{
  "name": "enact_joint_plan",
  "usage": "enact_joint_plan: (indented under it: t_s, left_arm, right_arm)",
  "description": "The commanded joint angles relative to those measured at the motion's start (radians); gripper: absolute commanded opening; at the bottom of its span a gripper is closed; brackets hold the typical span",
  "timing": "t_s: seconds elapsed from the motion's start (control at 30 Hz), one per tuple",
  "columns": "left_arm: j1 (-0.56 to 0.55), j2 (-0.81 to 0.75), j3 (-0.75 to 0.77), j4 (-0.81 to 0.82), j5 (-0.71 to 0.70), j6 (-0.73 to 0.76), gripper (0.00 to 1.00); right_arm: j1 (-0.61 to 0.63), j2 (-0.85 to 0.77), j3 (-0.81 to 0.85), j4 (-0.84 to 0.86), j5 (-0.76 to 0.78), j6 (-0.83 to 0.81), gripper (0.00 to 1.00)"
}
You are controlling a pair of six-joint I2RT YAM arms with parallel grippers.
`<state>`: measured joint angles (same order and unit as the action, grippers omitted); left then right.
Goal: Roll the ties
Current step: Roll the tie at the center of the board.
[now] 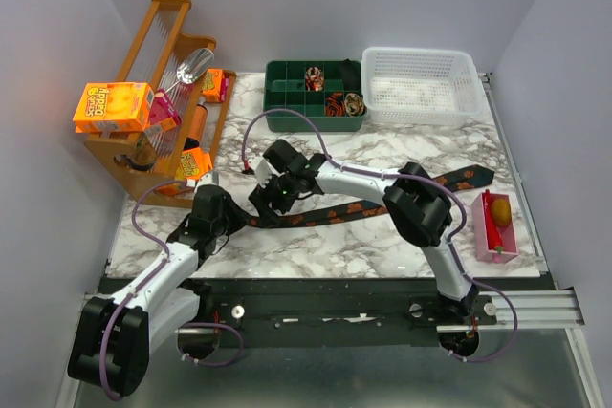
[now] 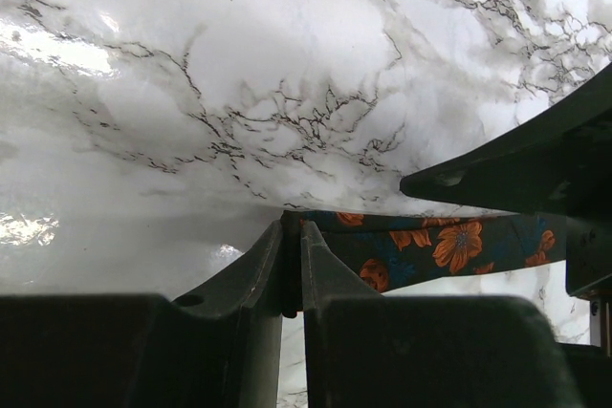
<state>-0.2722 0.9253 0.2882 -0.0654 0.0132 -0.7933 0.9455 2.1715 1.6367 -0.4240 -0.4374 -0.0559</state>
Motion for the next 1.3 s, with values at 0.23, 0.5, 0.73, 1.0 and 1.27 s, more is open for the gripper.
enact_joint_plan:
  t_s: [0.23, 0.5, 0.73, 1.0, 1.27]
  left_arm:
    - [0.004, -0.022, 0.028, 0.019, 0.01, 0.003, 0.19]
    - [0.004, -0.039, 0.022, 0.018, 0.014, 0.0, 0.2]
    - [0.004, -0.049, 0.016, 0.019, 0.018, -0.001, 0.2]
    - [0.004, -0.057, 0.009, 0.003, 0.004, 0.0, 0.2]
    - [0.004, -0.056, 0.016, -0.011, -0.005, 0.02, 0.21]
  right_arm:
    - [0.035, 0.07, 0.002, -0.015, 0.006, -0.012, 0.66]
    - [0.036, 0.094, 0.011, -0.013, 0.052, 0.005, 0.46]
    - [0.035, 0.09, 0.011, -0.009, 0.069, 0.028, 0.36]
    - [0.035, -0.039, -0.026, 0.007, 0.091, 0.044, 0.58]
    - [0.035, -0.122, -0.055, 0.048, 0.103, 0.09, 0.53]
